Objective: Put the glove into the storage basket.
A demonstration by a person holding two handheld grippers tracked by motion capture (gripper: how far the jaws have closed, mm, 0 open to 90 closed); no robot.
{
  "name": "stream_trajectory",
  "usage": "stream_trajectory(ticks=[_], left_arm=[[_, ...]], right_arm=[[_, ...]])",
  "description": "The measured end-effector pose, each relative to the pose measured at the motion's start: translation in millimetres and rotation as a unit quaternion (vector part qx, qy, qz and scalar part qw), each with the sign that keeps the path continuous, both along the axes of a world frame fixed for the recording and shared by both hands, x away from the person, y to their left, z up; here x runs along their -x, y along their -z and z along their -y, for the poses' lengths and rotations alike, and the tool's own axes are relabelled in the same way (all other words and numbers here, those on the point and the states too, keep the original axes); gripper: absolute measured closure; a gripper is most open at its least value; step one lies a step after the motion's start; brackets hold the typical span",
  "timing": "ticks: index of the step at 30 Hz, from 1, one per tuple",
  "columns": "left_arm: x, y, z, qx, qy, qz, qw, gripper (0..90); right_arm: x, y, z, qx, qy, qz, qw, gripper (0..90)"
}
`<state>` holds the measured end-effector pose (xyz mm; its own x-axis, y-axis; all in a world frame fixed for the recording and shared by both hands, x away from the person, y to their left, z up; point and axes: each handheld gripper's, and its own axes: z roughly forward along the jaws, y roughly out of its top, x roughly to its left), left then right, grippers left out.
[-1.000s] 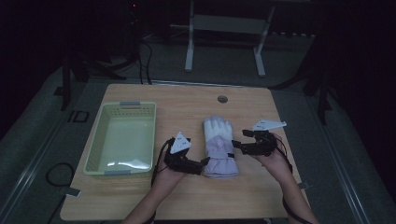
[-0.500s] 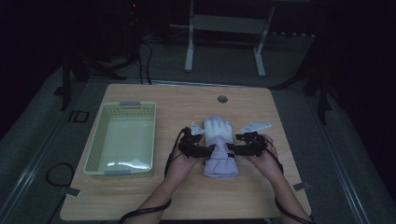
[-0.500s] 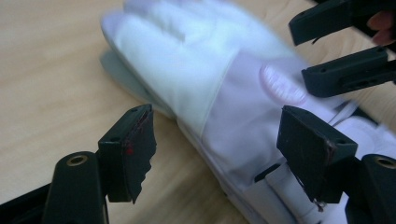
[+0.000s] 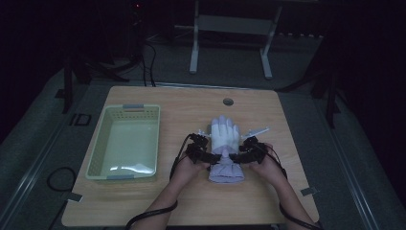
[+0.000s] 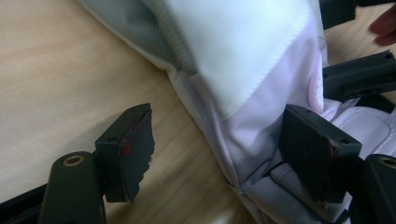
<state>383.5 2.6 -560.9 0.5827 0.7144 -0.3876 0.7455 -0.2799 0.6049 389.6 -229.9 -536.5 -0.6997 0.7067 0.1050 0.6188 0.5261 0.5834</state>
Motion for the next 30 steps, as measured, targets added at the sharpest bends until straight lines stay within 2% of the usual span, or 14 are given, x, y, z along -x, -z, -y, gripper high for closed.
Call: stream_trajectory(ticks=[2, 3, 4, 5, 6, 9, 10, 11, 12, 16, 22, 26, 27, 30], left_arm=[[-1.3, 0.7, -0.7, 0.004, 0.013, 0.003, 0.9999, 27.3], [-1.3, 0.7, -0.7, 0.004, 0.013, 0.003, 0.9999, 31.7], [-2.4, 1.3, -0.8, 0.017, 0.023, -0.003, 0.9996, 31.7], [-3.3, 2.0, -1.6, 0.031, 0.035, -0.009, 0.9989, 39.3], [-4.2, 2.0, -2.6, 0.044, 0.047, -0.013, 0.9978, 50.2], [-0.8, -3.3, -0.2, 0.035, 0.052, -0.001, 0.9980, 64.1], [-0.8, -3.3, -0.2, 0.035, 0.052, -0.001, 0.9980, 68.4], [0.2, -5.7, 0.5, 0.033, 0.049, 0.000, 0.9983, 68.4], [0.9, -8.0, 1.0, 0.030, 0.049, 0.002, 0.9983, 72.5], [3.2, -20.3, 3.7, 0.020, 0.055, 0.007, 0.9983, 75.9], [4.6, -36.3, 1.0, 0.020, 0.067, 0.015, 0.9975, 77.5], [9.5, -52.7, -6.2, 0.020, 0.073, 0.027, 0.9968, 77.7], [9.5, -52.7, -6.2, 0.020, 0.073, 0.027, 0.9968, 77.7], [13.0, -65.4, -13.7, 0.019, 0.074, 0.031, 0.9966, 77.7]], right_arm=[[-3.5, 0.9, 0.8, -0.010, -0.003, -0.023, 0.9997, 43.7], [-3.5, 0.9, 0.8, -0.010, -0.003, -0.023, 0.9997, 43.7], [-4.4, 1.2, 0.7, -0.016, -0.007, -0.032, 0.9993, 49.8], [-4.6, 1.3, 0.3, -0.019, -0.009, -0.037, 0.9991, 51.5], [-4.9, 1.6, 0.2, -0.026, -0.013, -0.045, 0.9986, 58.8], [-1.1, 0.0, -0.4, -0.028, -0.022, -0.030, 0.9989, 72.0], [-1.1, 0.0, -0.4, -0.028, -0.022, -0.030, 0.9989, 72.0], [0.7, -1.5, -0.1, -0.029, -0.018, -0.021, 0.9992, 76.2], [4.1, -4.2, 1.1, -0.033, -0.014, -0.008, 0.9993, 79.5], [10.3, -10.2, 1.4, -0.036, -0.006, 0.008, 0.9993, 81.0], [15.5, -23.0, 0.5, -0.038, -0.005, 0.027, 0.9989, 81.4], [23.0, -39.8, -4.3, -0.039, -0.008, 0.045, 0.9982, 81.7], [24.0, -43.1, -5.6, -0.040, -0.009, 0.044, 0.9982, 81.7], [26.9, -52.2, -10.9, -0.043, -0.004, 0.047, 0.9980, 81.7]])
